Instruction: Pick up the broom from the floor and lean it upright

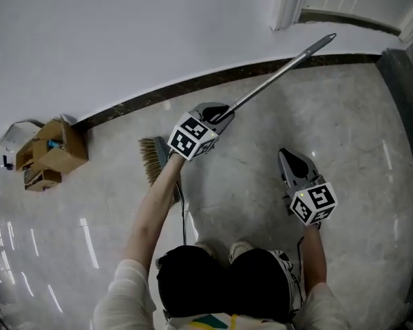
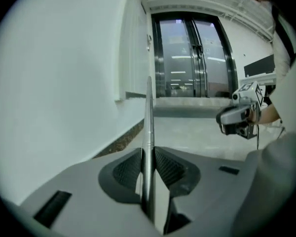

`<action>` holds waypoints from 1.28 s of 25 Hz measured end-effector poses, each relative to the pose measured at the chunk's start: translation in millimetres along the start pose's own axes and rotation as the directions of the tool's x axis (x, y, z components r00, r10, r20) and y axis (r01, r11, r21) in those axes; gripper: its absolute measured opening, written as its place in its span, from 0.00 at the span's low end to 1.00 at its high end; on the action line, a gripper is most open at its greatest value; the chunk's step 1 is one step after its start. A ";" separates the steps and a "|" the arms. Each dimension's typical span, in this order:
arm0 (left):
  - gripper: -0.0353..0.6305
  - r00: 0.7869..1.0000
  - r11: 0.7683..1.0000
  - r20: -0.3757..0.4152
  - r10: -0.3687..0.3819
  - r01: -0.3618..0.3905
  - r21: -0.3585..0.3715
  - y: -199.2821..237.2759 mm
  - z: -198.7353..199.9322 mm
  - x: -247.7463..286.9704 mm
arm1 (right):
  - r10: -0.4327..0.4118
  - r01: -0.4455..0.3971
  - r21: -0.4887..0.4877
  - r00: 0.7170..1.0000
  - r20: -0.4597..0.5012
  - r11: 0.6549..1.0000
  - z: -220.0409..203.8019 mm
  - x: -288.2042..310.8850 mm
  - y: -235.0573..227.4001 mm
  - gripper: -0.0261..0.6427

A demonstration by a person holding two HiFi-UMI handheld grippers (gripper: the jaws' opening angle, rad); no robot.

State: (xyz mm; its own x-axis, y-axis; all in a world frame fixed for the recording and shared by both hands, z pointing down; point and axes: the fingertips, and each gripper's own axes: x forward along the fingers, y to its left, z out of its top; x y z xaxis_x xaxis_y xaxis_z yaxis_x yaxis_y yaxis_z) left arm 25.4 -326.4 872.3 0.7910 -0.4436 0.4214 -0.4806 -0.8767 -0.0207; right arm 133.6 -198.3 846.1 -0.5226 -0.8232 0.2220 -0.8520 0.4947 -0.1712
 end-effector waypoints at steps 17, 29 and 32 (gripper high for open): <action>0.25 0.566 0.724 0.451 0.690 -0.557 -0.407 105.8 94.4 -251.4 | 0.235 -0.232 -0.113 0.972 0.013 0.966 60.7 50.6 116.3 0.06; 0.25 0.511 0.662 0.423 0.749 -0.609 -0.436 157.2 116.9 -241.3 | 0.227 -0.227 -0.102 0.974 -0.005 0.969 51.5 61.5 104.4 0.06; 0.25 0.501 0.645 0.406 0.764 -0.611 -0.459 168.8 111.8 -241.6 | 0.218 -0.219 -0.083 0.976 -0.020 0.972 42.4 65.5 102.8 0.06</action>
State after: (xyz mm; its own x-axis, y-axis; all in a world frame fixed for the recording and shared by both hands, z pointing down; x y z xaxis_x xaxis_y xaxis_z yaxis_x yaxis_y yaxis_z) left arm -204.4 -388.0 665.6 0.1829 -0.9678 -0.1732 -0.9670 -0.2089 0.1457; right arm 13.1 -213.2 802.4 -0.6966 -0.6895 0.1984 -0.7162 0.6846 -0.1356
